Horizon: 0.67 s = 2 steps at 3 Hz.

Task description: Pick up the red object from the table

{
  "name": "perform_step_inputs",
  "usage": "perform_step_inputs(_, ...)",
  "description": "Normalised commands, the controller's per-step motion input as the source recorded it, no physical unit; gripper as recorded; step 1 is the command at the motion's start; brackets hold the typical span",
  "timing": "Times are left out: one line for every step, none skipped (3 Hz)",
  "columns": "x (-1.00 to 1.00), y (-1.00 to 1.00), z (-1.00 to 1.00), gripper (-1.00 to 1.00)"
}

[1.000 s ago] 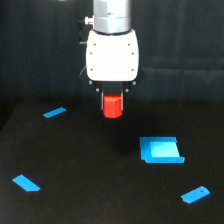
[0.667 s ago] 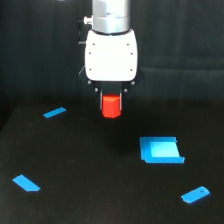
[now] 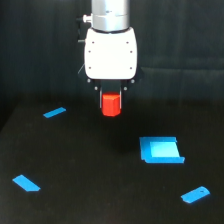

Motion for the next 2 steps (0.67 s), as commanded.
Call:
perform_step_inputs(-0.07, -0.02, 0.1, -1.0)
perform_step_inputs(-0.1, 0.06, 0.06, -0.88)
